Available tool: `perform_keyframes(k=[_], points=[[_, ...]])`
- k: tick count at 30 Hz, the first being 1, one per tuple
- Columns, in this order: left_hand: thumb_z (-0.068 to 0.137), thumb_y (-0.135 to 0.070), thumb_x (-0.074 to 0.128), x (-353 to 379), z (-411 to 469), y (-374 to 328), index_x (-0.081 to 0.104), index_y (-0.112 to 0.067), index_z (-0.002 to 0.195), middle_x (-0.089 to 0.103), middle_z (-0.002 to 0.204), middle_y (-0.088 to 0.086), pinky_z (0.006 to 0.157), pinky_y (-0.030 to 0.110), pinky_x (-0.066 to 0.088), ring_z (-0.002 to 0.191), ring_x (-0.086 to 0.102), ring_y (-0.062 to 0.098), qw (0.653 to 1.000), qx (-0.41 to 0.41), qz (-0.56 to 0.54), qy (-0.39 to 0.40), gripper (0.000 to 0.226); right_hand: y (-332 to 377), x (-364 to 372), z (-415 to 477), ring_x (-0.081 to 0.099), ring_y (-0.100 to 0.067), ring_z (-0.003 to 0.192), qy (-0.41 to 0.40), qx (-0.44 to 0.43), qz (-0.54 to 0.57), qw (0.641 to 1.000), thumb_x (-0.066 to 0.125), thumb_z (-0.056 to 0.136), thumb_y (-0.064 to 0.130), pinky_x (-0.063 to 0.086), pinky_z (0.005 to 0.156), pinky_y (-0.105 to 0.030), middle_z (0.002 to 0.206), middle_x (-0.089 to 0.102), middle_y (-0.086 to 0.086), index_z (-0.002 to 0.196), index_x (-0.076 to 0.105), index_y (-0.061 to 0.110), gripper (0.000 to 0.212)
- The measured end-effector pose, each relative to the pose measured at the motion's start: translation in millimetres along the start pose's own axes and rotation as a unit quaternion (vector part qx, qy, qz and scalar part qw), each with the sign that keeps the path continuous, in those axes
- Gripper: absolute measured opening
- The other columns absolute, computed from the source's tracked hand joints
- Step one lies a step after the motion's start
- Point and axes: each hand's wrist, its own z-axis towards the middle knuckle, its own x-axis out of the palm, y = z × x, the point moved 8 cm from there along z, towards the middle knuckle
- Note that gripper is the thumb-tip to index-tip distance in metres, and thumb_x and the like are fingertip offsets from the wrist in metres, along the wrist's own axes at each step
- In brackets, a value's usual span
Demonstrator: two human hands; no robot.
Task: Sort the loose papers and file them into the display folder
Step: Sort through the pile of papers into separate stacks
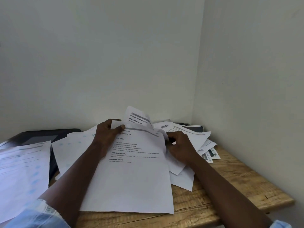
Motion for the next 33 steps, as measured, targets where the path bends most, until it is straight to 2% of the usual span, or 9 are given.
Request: perform_keyframes(k=[4,8,12,16,19,23,27,29,33], points=[[0.079,0.014,0.064,-11.4,6.8,6.7,0.075,-0.017,0.094,0.076,0.084,0.004,0.073,0.030,0.056,0.074,0.069,0.022,1.000,-0.025,0.001,-0.006,0.036,-12.2,3.5,0.7,0.065,-0.026,0.080,0.033,0.045,-0.047,0.997,0.061,0.080,0.021,0.050,0.070,-0.038,0.087,0.071,-0.010,0.087,0.070,0.009,0.017],[0.065,0.016,0.049,-33.6,10.4,4.8,0.056,-0.005,0.064,0.055,0.050,-0.004,0.059,0.027,0.038,0.061,0.049,0.023,0.996,-0.033,-0.009,-0.085,0.023,-25.6,-13.5,-1.7,0.063,-0.014,0.099,-0.008,0.102,-0.067,0.993,0.057,0.076,0.009,0.051,0.093,-0.034,0.108,0.070,0.011,0.105,0.072,0.031,0.039],[0.067,-0.001,0.049,-57.4,16.4,18.5,0.054,-0.013,0.058,0.050,0.061,0.005,0.068,0.035,0.039,0.068,0.047,0.024,0.982,-0.081,-0.087,-0.148,0.016,-31.4,-30.9,-4.6,0.059,-0.022,0.115,-0.081,0.140,-0.084,0.983,0.055,0.078,0.011,0.046,0.103,-0.045,0.118,0.067,0.005,0.109,0.070,0.028,0.039],[0.068,-0.009,0.055,-65.6,22.6,31.9,0.066,-0.017,0.072,0.059,0.075,0.005,0.075,0.038,0.045,0.072,0.053,0.024,0.975,-0.091,-0.143,-0.145,0.014,-36.5,-39.0,-7.1,0.048,-0.029,0.130,-0.107,0.195,-0.193,0.956,0.055,0.092,0.028,0.037,0.108,-0.047,0.131,0.059,-0.002,0.122,0.064,0.028,0.031],[0.057,-0.020,0.068,-71.5,45.8,57.4,0.077,-0.015,0.097,0.070,0.096,0.009,0.083,0.043,0.053,0.087,0.064,0.028,0.975,-0.097,-0.157,-0.120,0.041,-47.5,-52.4,-14.6,0.038,-0.036,0.137,-0.112,0.279,-0.312,0.901,0.051,0.095,0.056,0.028,0.111,-0.052,0.144,0.048,-0.015,0.141,0.048,0.016,0.061],[0.056,-0.017,0.058,-62.3,49.3,62.9,0.065,-0.019,0.088,0.057,0.087,0.008,0.075,0.041,0.044,0.081,0.051,0.024,0.980,-0.096,-0.125,-0.122,0.033,-74.7,-63.5,-24.3,0.040,-0.038,0.132,-0.069,0.356,-0.348,0.865,0.049,0.086,0.077,0.033,0.103,-0.049,0.144,0.049,-0.018,0.147,0.034,0.008,0.094],[0.059,-0.009,0.052,-29.6,10.3,15.6,0.051,-0.021,0.059,0.045,0.061,-0.002,0.065,0.032,0.029,0.067,0.036,0.022,0.989,-0.069,-0.066,-0.110,0.012,-76.0,-63.4,-23.2,0.042,-0.035,0.131,-0.076,0.336,-0.340,0.875,0.053,0.084,0.076,0.032,0.102,-0.048,0.137,0.057,-0.007,0.136,0.048,0.018,0.078],[0.068,-0.001,0.051,-24.0,8.5,12.4,0.049,-0.022,0.044,0.036,0.044,-0.011,0.056,0.030,0.020,0.058,0.025,0.023,0.994,-0.057,-0.020,-0.093,0.032,-71.6,-65.9,-25.0,0.043,-0.034,0.131,-0.092,0.333,-0.320,0.882,0.058,0.085,0.067,0.032,0.102,-0.048,0.132,0.061,-0.003,0.131,0.054,0.022,0.065],[0.048,-0.010,0.053,-16.4,6.3,9.5,0.057,-0.018,0.051,0.047,0.059,0.004,0.060,0.031,0.027,0.068,0.041,0.022,0.997,-0.035,-0.013,-0.073,0.010,-49.6,-82.9,-21.3,0.056,-0.030,0.121,-0.260,0.217,-0.163,0.927,0.064,0.091,0.020,0.039,0.101,-0.040,0.118,0.070,-0.003,0.118,0.069,0.026,0.027]])
